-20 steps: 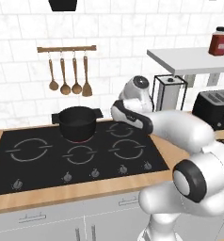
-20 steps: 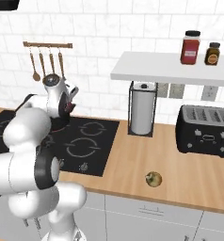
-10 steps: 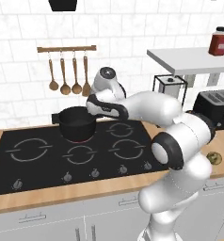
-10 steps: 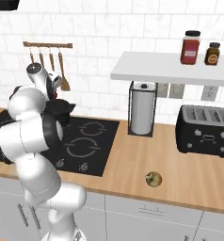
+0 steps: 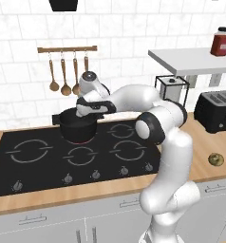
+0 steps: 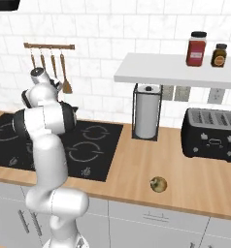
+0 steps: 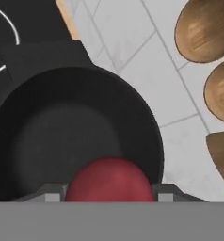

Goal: Put the onion and tomato in the pot. Retrieve the spatula and lightly stir the vegetables in the pot.

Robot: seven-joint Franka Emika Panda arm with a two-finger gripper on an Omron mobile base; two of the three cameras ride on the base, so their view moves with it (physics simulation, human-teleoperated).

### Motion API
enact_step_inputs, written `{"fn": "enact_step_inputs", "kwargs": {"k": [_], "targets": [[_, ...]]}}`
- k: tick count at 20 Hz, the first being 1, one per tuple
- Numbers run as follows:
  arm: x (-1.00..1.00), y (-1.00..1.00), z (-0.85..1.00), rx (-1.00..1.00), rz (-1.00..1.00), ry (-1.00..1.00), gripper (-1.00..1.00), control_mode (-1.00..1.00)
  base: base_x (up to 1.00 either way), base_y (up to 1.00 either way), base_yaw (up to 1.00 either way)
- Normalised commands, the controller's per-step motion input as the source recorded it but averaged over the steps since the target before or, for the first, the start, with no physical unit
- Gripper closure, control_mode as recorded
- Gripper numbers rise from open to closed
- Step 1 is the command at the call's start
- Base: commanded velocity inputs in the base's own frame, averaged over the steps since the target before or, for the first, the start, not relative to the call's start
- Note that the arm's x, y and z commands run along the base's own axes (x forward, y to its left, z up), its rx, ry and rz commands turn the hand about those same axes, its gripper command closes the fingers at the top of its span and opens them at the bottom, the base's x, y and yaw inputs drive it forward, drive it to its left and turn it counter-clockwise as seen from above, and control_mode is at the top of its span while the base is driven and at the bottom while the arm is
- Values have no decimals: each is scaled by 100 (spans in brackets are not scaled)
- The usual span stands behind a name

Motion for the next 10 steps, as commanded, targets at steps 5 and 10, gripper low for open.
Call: {"fn": "enact_step_inputs", "kwargs": {"k": [5, 10], "targets": [[50, 19, -67, -4, 0, 0, 100, -100, 0, 0, 0], [49, 19, -27, 0, 0, 0, 100, -100, 0, 0, 0]]}}
